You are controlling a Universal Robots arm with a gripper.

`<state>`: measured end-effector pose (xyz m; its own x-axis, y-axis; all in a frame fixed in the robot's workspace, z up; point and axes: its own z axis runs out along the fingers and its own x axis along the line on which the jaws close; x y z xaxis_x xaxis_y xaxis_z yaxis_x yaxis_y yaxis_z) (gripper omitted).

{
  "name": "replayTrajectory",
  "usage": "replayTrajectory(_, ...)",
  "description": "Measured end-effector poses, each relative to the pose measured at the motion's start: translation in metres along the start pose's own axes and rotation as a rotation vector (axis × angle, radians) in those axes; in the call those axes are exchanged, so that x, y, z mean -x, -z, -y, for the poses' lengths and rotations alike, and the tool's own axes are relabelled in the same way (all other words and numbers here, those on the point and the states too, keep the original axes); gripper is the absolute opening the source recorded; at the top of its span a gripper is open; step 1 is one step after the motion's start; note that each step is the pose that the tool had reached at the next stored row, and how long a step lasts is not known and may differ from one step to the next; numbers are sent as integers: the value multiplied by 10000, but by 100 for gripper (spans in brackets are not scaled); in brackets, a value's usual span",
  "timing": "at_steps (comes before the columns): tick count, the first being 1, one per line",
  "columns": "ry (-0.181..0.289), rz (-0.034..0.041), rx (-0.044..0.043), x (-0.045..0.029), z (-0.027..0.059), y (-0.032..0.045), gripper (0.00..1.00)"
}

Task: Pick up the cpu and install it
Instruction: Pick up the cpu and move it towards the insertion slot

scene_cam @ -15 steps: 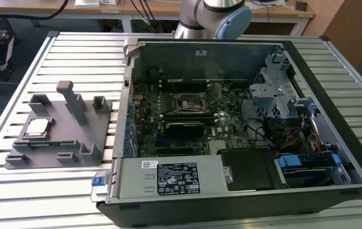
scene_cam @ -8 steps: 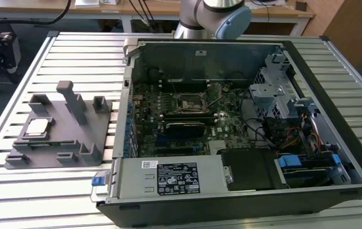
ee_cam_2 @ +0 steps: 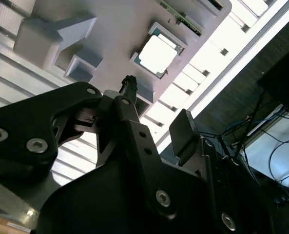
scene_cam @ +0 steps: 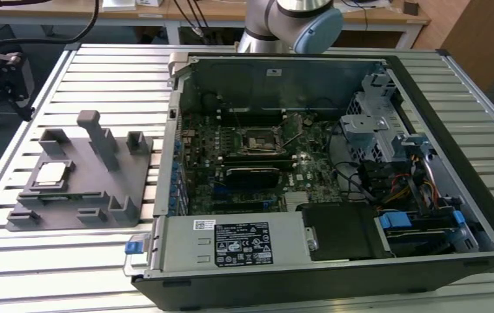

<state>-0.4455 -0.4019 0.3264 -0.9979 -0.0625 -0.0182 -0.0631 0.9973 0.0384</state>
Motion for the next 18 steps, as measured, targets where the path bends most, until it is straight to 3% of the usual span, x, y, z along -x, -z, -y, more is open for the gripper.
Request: replayTrajectory(18, -1, -2, 4, -2, 3, -84, 54)
